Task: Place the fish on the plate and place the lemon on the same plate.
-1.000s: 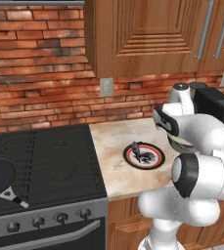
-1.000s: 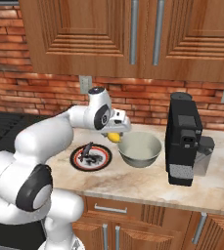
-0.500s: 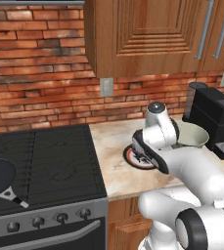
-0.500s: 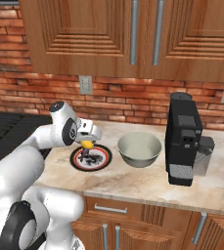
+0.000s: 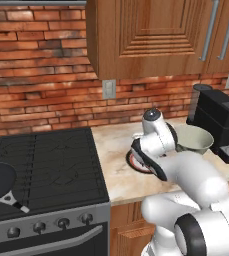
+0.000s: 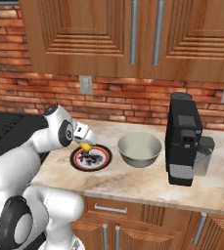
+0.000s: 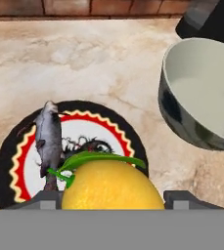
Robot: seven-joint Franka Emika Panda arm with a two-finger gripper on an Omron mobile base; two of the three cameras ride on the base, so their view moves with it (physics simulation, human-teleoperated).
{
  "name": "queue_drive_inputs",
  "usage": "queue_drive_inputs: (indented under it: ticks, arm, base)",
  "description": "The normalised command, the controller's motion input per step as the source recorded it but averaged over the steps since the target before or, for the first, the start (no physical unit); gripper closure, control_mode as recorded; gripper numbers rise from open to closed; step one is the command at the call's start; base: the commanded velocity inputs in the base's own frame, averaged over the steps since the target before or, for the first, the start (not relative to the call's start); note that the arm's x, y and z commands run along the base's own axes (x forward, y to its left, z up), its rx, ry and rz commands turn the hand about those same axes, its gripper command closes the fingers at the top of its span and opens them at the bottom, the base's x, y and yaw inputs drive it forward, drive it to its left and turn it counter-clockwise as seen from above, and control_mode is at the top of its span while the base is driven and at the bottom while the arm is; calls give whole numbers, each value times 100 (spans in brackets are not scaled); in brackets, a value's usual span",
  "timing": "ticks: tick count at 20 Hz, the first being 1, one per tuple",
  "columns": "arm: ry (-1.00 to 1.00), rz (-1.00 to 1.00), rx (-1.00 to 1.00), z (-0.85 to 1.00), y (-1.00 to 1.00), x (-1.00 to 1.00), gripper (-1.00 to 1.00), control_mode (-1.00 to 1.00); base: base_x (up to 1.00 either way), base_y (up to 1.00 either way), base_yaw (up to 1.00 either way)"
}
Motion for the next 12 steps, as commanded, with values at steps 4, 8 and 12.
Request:
queue_drive_inputs:
  ticks: [4,8,12]
  arm:
    - [15,-20,23,0,-28,44,100,-100]
    - [29,-1,20,0,-16,23,100,-100]
    - [23,2,9,0,-8,7,100,-100]
  base:
    - [0,0,0]
    - [0,0,0]
    - [0,0,0]
